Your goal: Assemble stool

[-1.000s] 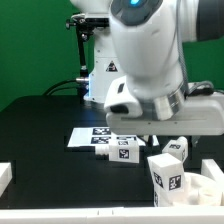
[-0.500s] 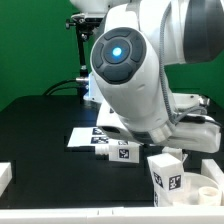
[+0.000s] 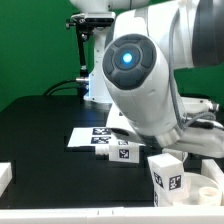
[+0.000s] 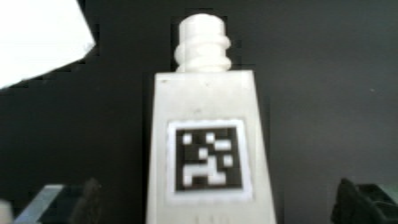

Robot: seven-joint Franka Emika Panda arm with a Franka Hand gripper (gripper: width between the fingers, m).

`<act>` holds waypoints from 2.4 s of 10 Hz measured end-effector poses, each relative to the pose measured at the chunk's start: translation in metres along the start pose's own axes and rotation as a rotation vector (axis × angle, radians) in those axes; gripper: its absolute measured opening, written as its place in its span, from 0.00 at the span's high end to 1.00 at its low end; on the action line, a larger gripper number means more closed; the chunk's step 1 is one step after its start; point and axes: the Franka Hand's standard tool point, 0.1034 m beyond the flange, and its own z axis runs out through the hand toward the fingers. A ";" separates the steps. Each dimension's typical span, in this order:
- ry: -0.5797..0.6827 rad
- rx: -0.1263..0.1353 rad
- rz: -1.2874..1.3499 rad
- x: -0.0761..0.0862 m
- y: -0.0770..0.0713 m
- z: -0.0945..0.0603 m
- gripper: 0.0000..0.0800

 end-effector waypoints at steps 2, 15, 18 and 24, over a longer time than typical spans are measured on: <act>0.000 -0.001 0.009 0.002 0.001 0.003 0.19; 0.493 -0.078 -0.267 -0.016 -0.031 -0.123 0.58; 0.672 -0.017 -0.250 -0.018 -0.042 -0.141 0.58; 1.107 0.039 -0.418 -0.020 -0.087 -0.169 0.58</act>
Offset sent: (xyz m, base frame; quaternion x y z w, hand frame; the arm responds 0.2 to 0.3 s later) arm 0.0000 0.0000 0.0000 0.0000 0.0000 0.0000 1.0000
